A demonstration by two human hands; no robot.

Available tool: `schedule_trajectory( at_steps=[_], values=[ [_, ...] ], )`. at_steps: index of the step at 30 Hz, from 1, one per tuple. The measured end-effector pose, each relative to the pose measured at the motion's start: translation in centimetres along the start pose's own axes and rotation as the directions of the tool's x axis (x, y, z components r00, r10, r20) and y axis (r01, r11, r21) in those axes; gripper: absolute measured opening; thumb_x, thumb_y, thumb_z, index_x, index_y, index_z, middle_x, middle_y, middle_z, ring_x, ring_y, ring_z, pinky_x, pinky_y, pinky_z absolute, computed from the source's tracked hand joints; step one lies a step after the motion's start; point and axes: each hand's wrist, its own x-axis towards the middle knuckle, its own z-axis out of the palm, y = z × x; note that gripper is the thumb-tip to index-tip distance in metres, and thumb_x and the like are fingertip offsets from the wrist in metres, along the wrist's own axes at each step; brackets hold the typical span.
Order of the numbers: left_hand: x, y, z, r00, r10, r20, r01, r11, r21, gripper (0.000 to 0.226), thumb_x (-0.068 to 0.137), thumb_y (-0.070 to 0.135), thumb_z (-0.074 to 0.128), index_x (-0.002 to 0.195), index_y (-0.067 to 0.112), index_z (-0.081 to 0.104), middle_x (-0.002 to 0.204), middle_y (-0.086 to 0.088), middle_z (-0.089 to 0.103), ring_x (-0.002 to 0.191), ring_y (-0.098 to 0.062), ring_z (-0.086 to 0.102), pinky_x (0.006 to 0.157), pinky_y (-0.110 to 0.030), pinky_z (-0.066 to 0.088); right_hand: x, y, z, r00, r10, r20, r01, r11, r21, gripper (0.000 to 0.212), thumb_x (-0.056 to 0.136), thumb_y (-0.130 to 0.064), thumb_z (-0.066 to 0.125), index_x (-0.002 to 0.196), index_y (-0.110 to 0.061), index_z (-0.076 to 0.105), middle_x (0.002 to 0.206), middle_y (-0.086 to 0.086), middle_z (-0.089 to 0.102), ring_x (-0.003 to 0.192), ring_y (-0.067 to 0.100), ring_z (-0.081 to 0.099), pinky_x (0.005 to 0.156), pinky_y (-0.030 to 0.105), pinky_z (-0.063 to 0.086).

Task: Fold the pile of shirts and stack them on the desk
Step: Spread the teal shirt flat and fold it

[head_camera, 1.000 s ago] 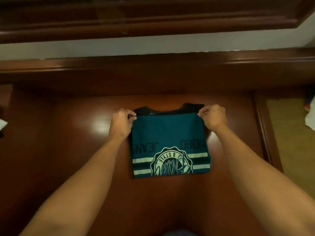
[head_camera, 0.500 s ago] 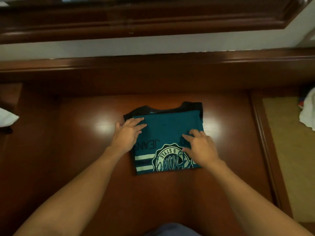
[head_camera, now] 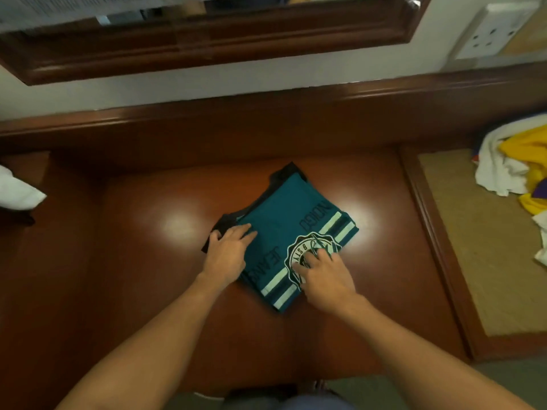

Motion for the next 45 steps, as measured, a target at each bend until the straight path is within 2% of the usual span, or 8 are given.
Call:
schedule_trajectory(
  at_steps=[7, 10, 15, 19, 24, 32, 40, 45],
  values=[
    [-3.3, 1.8, -0.5, 0.981, 0.04, 0.188, -0.018, 0.993, -0.12, 0.038, 0.096, 0.01, 0.055, 0.126, 0.028, 0.069, 0.13, 0.009, 0.067, 0.121, -0.017, 0.059, 0.107, -0.038, 0.042, 2.0, 3.3, -3.1, 0.981, 0.098, 0.167, -0.088, 0.994, -0.07, 0.058, 0.095, -0.019, 0.046, 0.144, -0.05, 0.047, 0.167, -0.012, 0.016, 0.136, 0.03, 0.026, 0.098, 0.045, 0.03],
    [-2.8, 1.8, -1.4, 0.998, 0.059, 0.022, -0.056, 0.989, -0.134, 0.049, 0.092, 0.005, 0.055, 0.135, 0.027, 0.063, 0.14, 0.005, 0.061, 0.128, -0.02, 0.053, 0.103, -0.041, 0.043, 2.1, 2.2, -3.4, 0.995, 0.082, 0.054, -0.077, 0.993, -0.088, 0.055, 0.097, -0.022, 0.047, 0.146, -0.045, 0.046, 0.161, -0.004, 0.032, 0.134, 0.029, 0.03, 0.097, 0.043, 0.031],
    [-0.2, 0.4, -3.2, 0.98, 0.137, 0.144, -0.148, 0.986, 0.071, 0.068, 0.097, 0.016, 0.055, 0.156, 0.038, 0.03, 0.17, 0.006, 0.009, 0.156, -0.016, 0.005, 0.118, -0.058, 0.015, -1.9, -0.1, 1.3, 0.988, -0.138, 0.064, 0.144, 0.985, -0.092, 0.058, 0.097, -0.051, 0.051, 0.153, -0.045, 0.035, 0.164, 0.001, 0.026, 0.136, 0.027, 0.033, 0.102, 0.045, 0.033],
    [-1.0, -0.2, -2.0, 0.965, 0.089, 0.245, -0.118, 0.987, 0.106, 0.054, 0.102, 0.039, 0.048, 0.154, 0.044, 0.033, 0.166, 0.01, 0.024, 0.154, -0.014, 0.018, 0.114, -0.074, -0.006, -2.4, 2.3, 1.8, 0.991, -0.049, 0.126, 0.054, 0.998, -0.031, 0.053, 0.101, -0.049, 0.046, 0.153, -0.047, 0.033, 0.17, -0.006, 0.009, 0.151, 0.022, 0.018, 0.114, 0.047, 0.027],
    [-3.0, 1.9, -1.5, 0.937, 0.245, 0.249, -0.257, 0.966, 0.019, 0.048, 0.097, 0.057, 0.052, 0.143, 0.044, 0.05, 0.142, 0.011, 0.056, 0.138, -0.015, 0.042, 0.12, -0.06, 0.007, 0.6, 5.6, -1.5, 0.973, 0.145, 0.178, -0.156, 0.986, 0.049, 0.046, 0.1, -0.038, 0.042, 0.144, -0.046, 0.05, 0.169, -0.008, 0.012, 0.156, 0.02, 0.005, 0.121, 0.054, 0.01],
    [-2.9, -1.5, 1.1, 0.974, 0.191, 0.122, -0.186, 0.981, -0.049, 0.058, 0.099, 0.057, 0.049, 0.153, 0.046, 0.034, 0.169, 0.008, 0.011, 0.155, -0.017, 0.013, 0.124, -0.053, 0.006, -3.9, 1.2, 1.7, 0.998, 0.032, 0.062, -0.04, 0.991, 0.129, 0.063, 0.098, -0.05, 0.051, 0.157, -0.037, 0.03, 0.169, 0.003, 0.014, 0.154, 0.023, 0.013, 0.124, 0.047, 0.012],
    [-4.2, -1.1, 3.4, 1.0, 0.03, -0.002, -0.029, 0.923, -0.383, 0.049, 0.096, 0.039, 0.066, 0.143, 0.034, 0.055, 0.161, 0.012, 0.033, 0.145, -0.018, 0.029, 0.119, -0.041, 0.032, 0.6, 6.1, 1.3, 0.991, 0.111, 0.08, -0.114, 0.993, 0.023, 0.055, 0.102, -0.043, 0.05, 0.152, -0.05, 0.03, 0.17, -0.006, -0.001, 0.156, 0.022, -0.011, 0.117, 0.066, -0.006],
    [-5.3, -2.7, 3.1, 0.987, -0.058, -0.152, -0.027, 0.863, -0.504, 0.029, 0.091, 0.018, 0.074, 0.12, 0.021, 0.073, 0.139, 0.004, 0.061, 0.13, -0.02, 0.053, 0.114, -0.046, 0.041, 0.3, 7.1, 0.3, 0.988, 0.099, -0.121, -0.094, 0.994, 0.05, 0.05, 0.098, -0.041, 0.059, 0.146, -0.035, 0.05, 0.159, 0.001, 0.038, 0.147, 0.023, 0.027, 0.121, 0.049, 0.016]
  ],
)
